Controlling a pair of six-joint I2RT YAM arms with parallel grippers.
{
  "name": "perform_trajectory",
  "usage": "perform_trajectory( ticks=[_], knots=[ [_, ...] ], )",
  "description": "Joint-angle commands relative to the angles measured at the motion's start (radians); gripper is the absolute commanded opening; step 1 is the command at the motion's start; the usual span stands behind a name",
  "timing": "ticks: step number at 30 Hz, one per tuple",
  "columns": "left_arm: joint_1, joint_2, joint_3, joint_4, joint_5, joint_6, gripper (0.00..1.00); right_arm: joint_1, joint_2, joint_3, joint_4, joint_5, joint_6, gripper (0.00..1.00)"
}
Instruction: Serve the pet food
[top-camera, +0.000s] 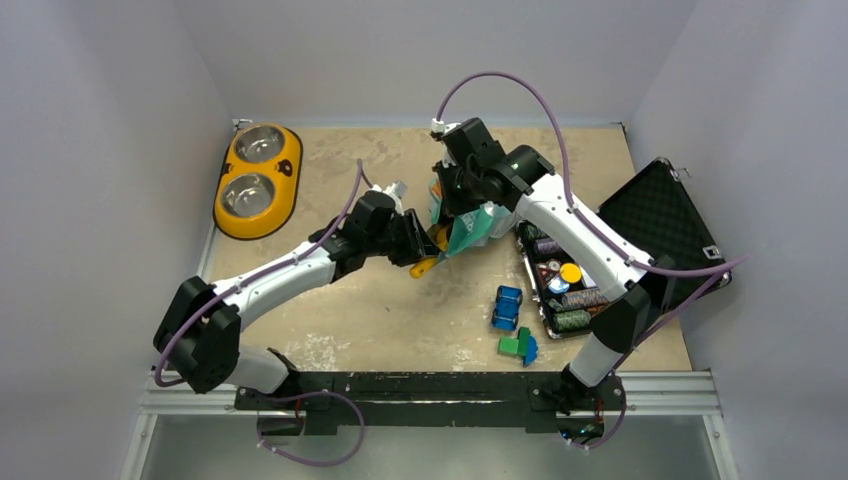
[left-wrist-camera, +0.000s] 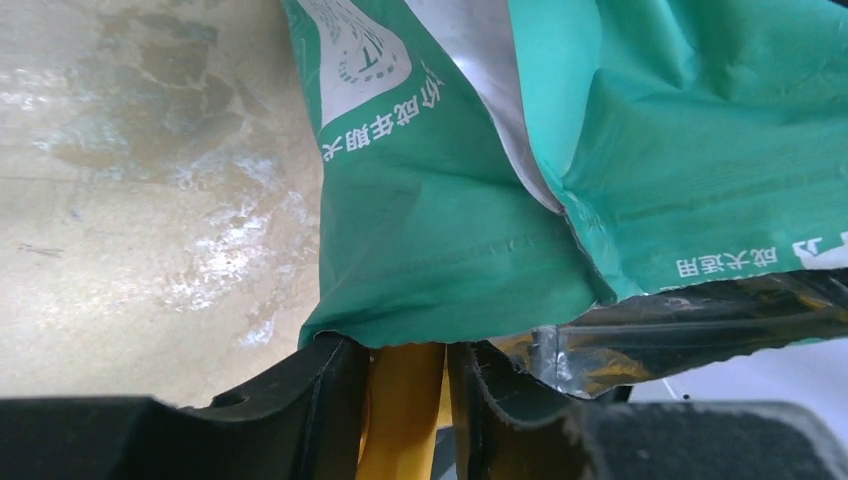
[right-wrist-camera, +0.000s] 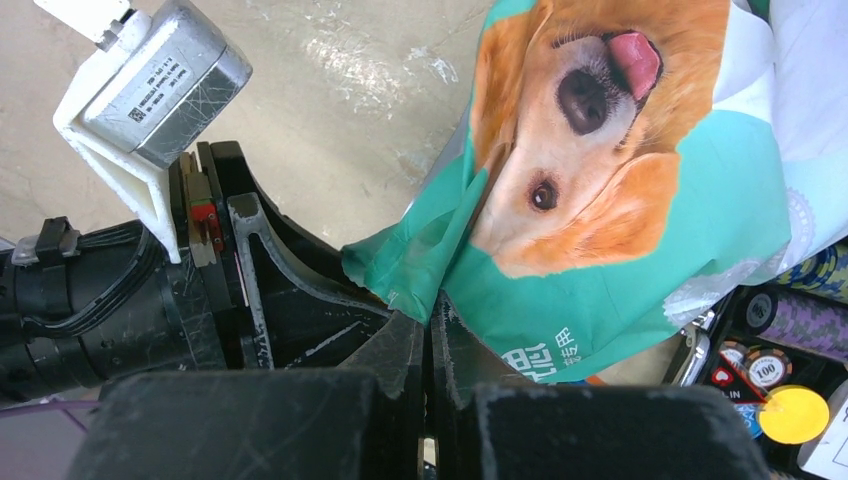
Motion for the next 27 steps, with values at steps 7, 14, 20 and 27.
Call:
perform_trajectory(
  ticks=[7,14,20,27],
  knots=[
    [-0.027,-0.005,0.018,-0.128,-0.22,0.082,0.47,0.031,-0.047,0.132,0.1,-0.01,0.029,0.0],
    [-0.049,0.009,0.004,-0.088,-0.23,0.1,0.45,0.041,-0.053,0.123,0.105,0.006,0.03,0.0],
    [-0.086,0.026,-0.035,-0.007,-0.286,0.137,0.38,0.042,-0.055,0.14,0.1,0.015,0.027,0.0],
    [-0.097,-0.009,-0.037,-0.003,-0.267,0.159,0.09,0.046,-0.07,0.136,0.1,0.025,0.029,0.0]
  ],
)
